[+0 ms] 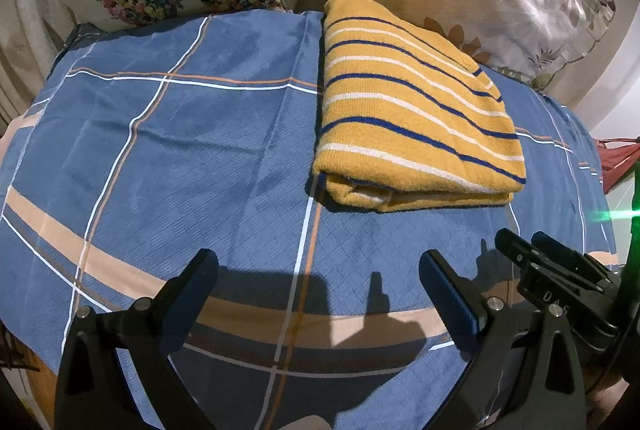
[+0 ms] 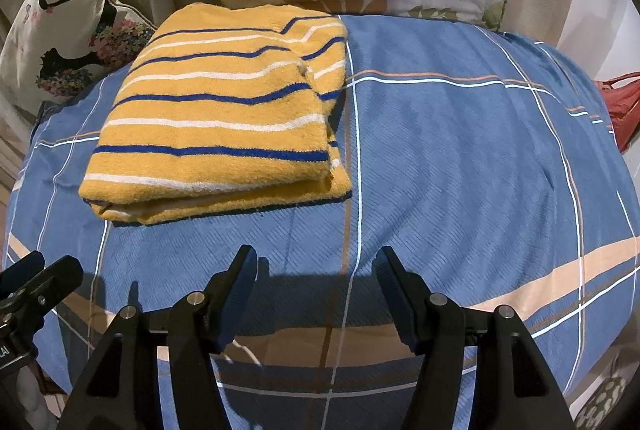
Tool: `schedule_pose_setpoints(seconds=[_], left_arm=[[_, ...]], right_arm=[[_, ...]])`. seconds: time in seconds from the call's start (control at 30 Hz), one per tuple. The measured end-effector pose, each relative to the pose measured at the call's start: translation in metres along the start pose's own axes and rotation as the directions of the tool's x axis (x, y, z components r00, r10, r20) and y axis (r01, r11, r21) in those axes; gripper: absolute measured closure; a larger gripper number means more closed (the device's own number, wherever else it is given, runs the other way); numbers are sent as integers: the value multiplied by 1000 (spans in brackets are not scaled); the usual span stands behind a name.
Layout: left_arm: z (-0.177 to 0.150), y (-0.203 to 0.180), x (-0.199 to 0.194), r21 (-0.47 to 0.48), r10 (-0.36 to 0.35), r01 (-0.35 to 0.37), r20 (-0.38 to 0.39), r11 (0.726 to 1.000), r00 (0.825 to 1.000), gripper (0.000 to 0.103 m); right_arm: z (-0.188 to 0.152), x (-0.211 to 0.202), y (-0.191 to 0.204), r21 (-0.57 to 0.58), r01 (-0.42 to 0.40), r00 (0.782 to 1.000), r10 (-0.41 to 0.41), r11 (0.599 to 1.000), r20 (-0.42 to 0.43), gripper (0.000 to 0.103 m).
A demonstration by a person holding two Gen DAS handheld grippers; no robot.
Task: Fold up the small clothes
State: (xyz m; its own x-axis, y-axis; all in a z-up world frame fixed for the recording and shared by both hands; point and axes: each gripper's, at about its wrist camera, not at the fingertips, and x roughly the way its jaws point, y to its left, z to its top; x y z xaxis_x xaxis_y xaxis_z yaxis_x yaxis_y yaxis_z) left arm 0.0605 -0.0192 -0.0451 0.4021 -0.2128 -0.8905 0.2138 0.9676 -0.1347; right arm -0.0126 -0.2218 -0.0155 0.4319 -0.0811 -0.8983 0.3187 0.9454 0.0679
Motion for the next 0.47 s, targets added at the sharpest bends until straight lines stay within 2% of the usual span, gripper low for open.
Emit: schedule_pose_setpoints(seconds=[0.47], left_arm=[[0,0,5,1,0,0,-9,1000,1000,3]], right_arm=[[4,3,2,-10,-5,1000,5,1000,-1,36]])
